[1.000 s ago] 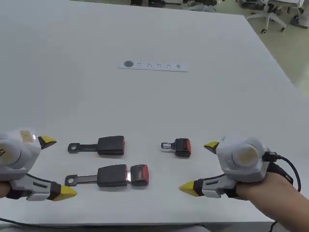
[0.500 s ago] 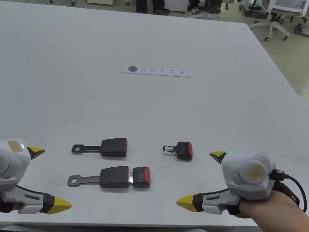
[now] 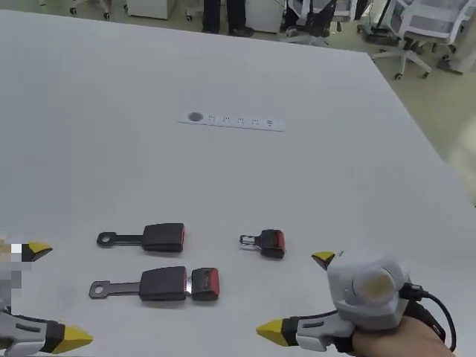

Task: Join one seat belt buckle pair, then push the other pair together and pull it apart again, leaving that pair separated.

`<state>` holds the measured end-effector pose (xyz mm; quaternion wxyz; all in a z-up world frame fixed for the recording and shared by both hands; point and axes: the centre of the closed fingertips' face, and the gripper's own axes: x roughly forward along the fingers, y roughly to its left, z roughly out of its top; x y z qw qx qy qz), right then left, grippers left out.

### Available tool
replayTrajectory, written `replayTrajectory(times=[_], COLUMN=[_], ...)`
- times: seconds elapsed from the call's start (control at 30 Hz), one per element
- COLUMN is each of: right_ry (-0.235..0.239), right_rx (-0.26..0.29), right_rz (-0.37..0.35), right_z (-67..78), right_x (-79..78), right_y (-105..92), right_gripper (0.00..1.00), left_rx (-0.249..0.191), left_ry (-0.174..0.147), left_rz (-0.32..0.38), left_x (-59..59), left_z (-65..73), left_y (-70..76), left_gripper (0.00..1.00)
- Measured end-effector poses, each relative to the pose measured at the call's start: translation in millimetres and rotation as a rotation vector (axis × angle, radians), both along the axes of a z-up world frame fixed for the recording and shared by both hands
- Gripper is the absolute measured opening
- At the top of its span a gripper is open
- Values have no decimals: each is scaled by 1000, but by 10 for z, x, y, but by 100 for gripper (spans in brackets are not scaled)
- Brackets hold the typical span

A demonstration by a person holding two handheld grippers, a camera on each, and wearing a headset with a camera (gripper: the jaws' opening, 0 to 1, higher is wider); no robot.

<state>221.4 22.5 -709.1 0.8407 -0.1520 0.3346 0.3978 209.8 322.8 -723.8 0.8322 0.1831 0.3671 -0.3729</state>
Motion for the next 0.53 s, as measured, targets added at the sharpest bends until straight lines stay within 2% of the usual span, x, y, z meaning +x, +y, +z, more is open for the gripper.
replayTrajectory(times=[0.13, 0.3, 0.53], right_ry=[3, 4, 1], right_rx=[0, -4, -4], right_rz=[-3, -4, -3], right_z=[-1, -8, 1], right_x=[-5, -14, -39], right_y=[-10, -18, -8], right_gripper=[99, 99, 99], left_rx=[-3, 8, 7], left_ry=[-4, -2, -10], left_rz=[-1, -15, -15], left_x=[6, -44, -25], left_z=[-4, -23, -26], left_y=[2, -31, -16], left_gripper=[100, 100, 100])
